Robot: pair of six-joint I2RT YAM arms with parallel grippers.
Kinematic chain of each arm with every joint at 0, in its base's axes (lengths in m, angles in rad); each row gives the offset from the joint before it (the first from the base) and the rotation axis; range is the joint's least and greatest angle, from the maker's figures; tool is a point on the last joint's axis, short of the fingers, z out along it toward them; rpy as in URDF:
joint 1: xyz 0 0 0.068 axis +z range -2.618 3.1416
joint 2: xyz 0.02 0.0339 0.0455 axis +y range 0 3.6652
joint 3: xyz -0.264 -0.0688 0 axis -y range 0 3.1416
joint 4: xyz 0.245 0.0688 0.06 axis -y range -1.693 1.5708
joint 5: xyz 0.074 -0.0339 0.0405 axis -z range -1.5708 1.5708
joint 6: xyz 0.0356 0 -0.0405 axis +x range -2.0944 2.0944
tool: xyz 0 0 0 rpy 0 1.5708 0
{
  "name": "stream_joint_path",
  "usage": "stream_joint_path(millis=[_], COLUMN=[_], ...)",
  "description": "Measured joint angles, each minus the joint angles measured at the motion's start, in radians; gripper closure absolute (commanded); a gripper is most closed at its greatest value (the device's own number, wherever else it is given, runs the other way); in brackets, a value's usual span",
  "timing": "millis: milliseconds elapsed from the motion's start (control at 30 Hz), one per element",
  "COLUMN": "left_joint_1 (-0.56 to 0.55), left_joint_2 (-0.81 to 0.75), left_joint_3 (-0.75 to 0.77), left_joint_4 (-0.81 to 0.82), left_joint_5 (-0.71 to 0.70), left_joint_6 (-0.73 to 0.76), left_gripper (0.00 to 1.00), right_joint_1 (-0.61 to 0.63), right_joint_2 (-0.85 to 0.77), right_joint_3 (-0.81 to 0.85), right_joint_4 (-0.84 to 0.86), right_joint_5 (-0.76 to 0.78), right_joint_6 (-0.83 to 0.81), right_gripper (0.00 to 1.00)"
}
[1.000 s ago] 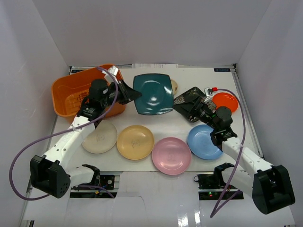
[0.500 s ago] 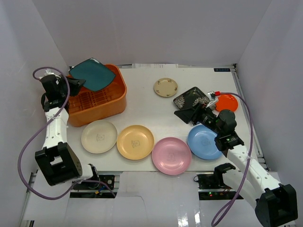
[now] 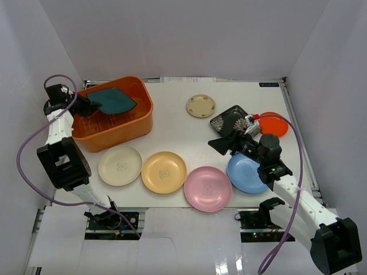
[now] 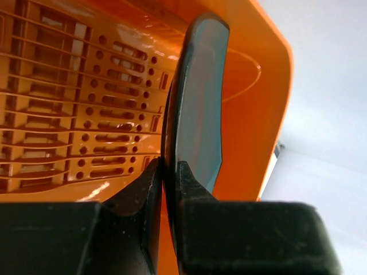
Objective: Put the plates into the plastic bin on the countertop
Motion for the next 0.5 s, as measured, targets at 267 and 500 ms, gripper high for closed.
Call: stream_joint_path(millis=[267, 500], left_joint_1=[0.014, 0.014], left_joint_2=[0.214, 0.274], left_joint_3=[0.223, 0.211], left_joint_4=[-0.118, -0.181], left_joint_5=[0.033, 0.027], left_joint_6=[0.114, 0.172], left_gripper=[1.0, 0.84], right_joint_1=[0.02, 0.02], right_joint_2=[-0.006, 0.005], right_joint_3=[-0.016, -0.017], right_joint_4=[-0.012, -0.029], right_joint_5=[0.025, 0.03], right_joint_6=[-0.033, -0.043], right_gripper=[0.05, 0.04])
